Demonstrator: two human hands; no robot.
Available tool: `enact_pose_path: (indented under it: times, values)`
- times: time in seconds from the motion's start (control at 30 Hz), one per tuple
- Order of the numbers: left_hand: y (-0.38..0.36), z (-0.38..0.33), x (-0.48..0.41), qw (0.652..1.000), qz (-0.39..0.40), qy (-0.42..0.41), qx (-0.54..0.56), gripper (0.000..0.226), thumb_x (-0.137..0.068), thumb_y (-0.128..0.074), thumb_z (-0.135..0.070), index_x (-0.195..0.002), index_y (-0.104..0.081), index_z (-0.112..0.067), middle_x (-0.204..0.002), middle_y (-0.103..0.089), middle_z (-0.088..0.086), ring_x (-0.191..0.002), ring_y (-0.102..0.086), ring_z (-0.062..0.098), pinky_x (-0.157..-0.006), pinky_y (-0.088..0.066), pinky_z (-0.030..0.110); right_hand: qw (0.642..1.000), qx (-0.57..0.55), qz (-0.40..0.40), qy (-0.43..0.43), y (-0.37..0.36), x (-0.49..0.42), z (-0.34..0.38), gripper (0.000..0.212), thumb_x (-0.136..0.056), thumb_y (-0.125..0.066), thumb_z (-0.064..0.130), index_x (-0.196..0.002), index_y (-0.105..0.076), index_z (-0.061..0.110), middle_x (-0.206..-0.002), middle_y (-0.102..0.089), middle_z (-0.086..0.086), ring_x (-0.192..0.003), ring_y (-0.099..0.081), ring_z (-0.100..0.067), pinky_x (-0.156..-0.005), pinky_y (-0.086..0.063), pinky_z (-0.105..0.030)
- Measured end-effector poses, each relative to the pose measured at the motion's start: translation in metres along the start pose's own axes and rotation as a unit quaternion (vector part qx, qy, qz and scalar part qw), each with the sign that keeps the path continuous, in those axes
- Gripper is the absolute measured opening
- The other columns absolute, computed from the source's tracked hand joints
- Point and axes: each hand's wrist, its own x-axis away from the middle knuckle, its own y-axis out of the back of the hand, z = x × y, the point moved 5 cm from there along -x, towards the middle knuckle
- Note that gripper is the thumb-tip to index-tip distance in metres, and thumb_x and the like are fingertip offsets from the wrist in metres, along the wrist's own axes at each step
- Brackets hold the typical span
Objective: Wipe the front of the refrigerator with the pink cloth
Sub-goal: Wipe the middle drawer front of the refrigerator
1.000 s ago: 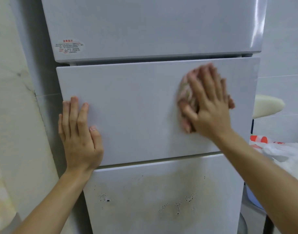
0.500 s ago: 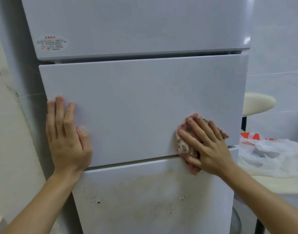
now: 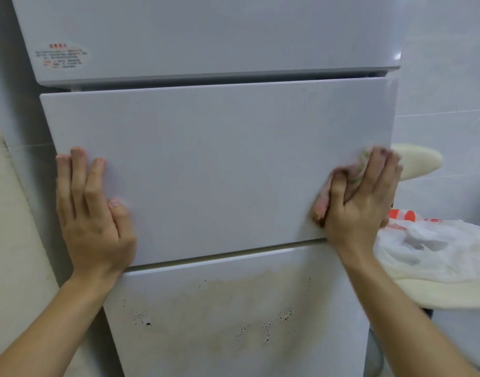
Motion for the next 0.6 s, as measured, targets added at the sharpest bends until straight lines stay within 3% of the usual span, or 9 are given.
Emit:
enact_pose_path:
  times: [0.13,0.23,0.33,0.47,0.6]
  values:
    - [0.001,-0.001,-0.001,1.000,0.002,0.010,0.003,0.056,-0.102,-0.035,-0.008,-0.157,-0.034,0.001,-0.169,-0.025,0.021,-0.159,-0.016,0.040,-0.128,-0.021,0.058,0.997,0.027,0.062,-0.030,0.004,0.055,-0.030,0.082,-0.104,-0.030,0.064,-0.168,-0.002,0.020,-0.175,-0.003,-0.013,-0.162,-0.008,-0.030,-0.131,-0.008,-0.048]
    - [0.002,-0.001,-0.002,1.000,0.003,0.009,0.004,0.056,-0.102,-0.034,-0.008,-0.157,-0.034,0.001,-0.169,-0.026,0.021,-0.159,-0.016,0.040,-0.128,-0.021,0.058,0.997,0.015,0.045,-0.065,0.003,0.033,-0.029,0.083,-0.102,-0.034,0.062,-0.167,-0.011,0.015,-0.169,-0.020,-0.016,-0.153,-0.024,-0.034,-0.126,-0.019,-0.052]
    - [0.001,0.000,-0.001,1.000,0.002,0.010,0.003,0.056,-0.102,-0.034,-0.008,-0.157,-0.034,0.002,-0.169,-0.026,0.022,-0.159,-0.016,0.040,-0.128,-0.021,0.059,0.999,-0.028,0.009,-0.035,0.001,-0.032,0.002,0.077,-0.103,-0.041,0.055,-0.165,-0.021,0.014,-0.156,-0.040,-0.018,-0.141,-0.039,-0.035,-0.118,-0.031,-0.049]
    - [-0.001,0.002,0.001,1.000,0.007,0.010,0.006,0.055,-0.101,-0.035,-0.005,-0.156,-0.034,0.002,-0.168,-0.026,0.023,-0.159,-0.016,0.042,-0.125,-0.023,0.063,0.999,-0.030,0.020,-0.007,-0.002,-0.119,0.042,0.072,-0.107,-0.041,0.054,-0.167,-0.018,0.023,-0.159,-0.038,-0.008,-0.144,-0.040,-0.026,-0.108,-0.035,-0.039]
    - [-0.001,0.002,0.000,1.000,0.000,-0.003,-0.003,0.054,-0.102,-0.034,-0.005,-0.155,-0.035,0.003,-0.167,-0.028,0.025,-0.158,-0.018,0.044,-0.126,-0.024,0.061,0.997,-0.053,0.024,-0.043,0.000,-0.087,0.019,0.071,-0.106,-0.038,0.057,-0.167,-0.018,0.026,-0.159,-0.039,-0.008,-0.143,-0.043,-0.027,-0.109,-0.037,-0.040]
